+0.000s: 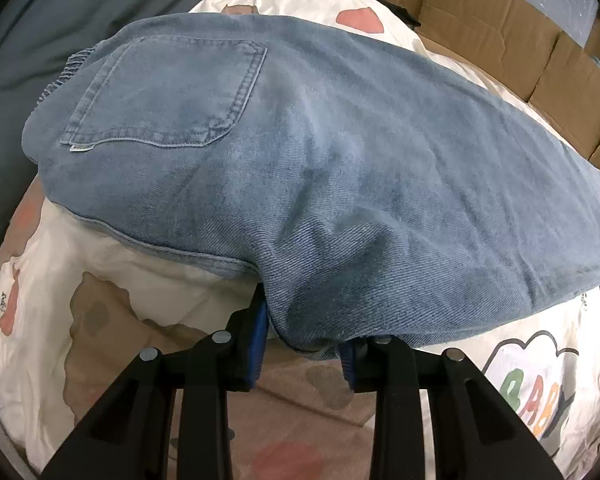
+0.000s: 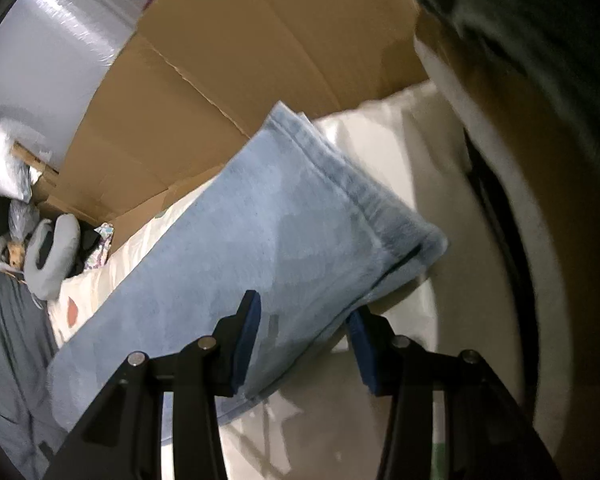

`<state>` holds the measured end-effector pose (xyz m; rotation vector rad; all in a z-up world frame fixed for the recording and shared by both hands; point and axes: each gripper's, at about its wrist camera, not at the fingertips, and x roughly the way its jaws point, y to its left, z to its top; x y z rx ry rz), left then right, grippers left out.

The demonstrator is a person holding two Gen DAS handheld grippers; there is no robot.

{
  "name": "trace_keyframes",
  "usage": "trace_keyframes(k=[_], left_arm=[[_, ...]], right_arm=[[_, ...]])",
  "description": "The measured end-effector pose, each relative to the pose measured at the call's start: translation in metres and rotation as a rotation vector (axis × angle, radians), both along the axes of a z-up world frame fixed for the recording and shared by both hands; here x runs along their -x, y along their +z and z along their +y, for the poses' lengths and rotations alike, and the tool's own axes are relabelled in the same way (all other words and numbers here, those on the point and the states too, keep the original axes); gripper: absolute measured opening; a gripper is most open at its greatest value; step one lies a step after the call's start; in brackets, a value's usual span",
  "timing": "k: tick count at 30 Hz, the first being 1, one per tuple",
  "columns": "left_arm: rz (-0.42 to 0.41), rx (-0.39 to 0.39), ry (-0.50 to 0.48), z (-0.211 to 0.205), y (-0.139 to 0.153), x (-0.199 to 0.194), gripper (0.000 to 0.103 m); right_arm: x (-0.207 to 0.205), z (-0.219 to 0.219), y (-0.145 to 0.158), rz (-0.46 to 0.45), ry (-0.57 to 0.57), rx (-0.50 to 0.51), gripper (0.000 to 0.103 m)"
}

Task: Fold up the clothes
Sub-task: 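Grasp the leg hem with the right gripper while the left gripper holds the pants edge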

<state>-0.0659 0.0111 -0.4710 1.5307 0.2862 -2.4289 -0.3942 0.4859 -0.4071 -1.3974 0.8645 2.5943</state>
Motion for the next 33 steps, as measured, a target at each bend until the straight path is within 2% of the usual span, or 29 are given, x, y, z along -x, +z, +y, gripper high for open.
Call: trace_keyframes(k=[4,13,19,21,24,26,28,30,32,33], left_arm=[[-0.004,-0.003,-0.007,0.0,0.0,0.001,0.031],[-0.016,-0.017,-0.001,0.001,-0.002,0.004,0.031],[-0.029,-0.013,-0.021,0.003,-0.002,0.0,0.031],[-0.031,-0.029,-0.009,0.002,-0.002,-0.001,0.031],[-0.03,-0.037,0.012,0.003,-0.001,-0.003,0.031],[-0.029,-0.035,0.021,0.005,-0.001,-0.006,0.031],[-0.028,-0.044,0.031,0.005,-0.001,-0.008,0.031],[-0.03,-0.045,0.033,0.006,0.0,-0.01,0.031],[-0.033,-0.041,0.03,0.007,0.001,-0.013,0.031],[-0.035,-0.04,0.031,0.009,0.001,-0.011,0.031]], right_arm=[[0.005,0.001,0.0,0.001,-0.001,0.004,0.042],[0.022,0.012,-0.041,-0.142,-0.048,0.051,0.042],[0.019,0.013,-0.046,-0.124,-0.057,0.03,0.043],[0.018,0.013,-0.041,-0.103,-0.069,-0.012,0.043],[0.018,0.009,-0.038,-0.069,-0.047,-0.024,0.043],[0.016,0.007,-0.034,-0.05,-0.037,-0.03,0.04],[0.013,0.004,-0.032,-0.035,-0.029,-0.038,0.033],[0.018,0.006,-0.031,-0.04,-0.021,-0.038,0.033],[0.025,0.009,-0.032,-0.062,-0.012,-0.037,0.028],[0.029,0.011,-0.033,-0.071,-0.015,-0.031,0.022]])
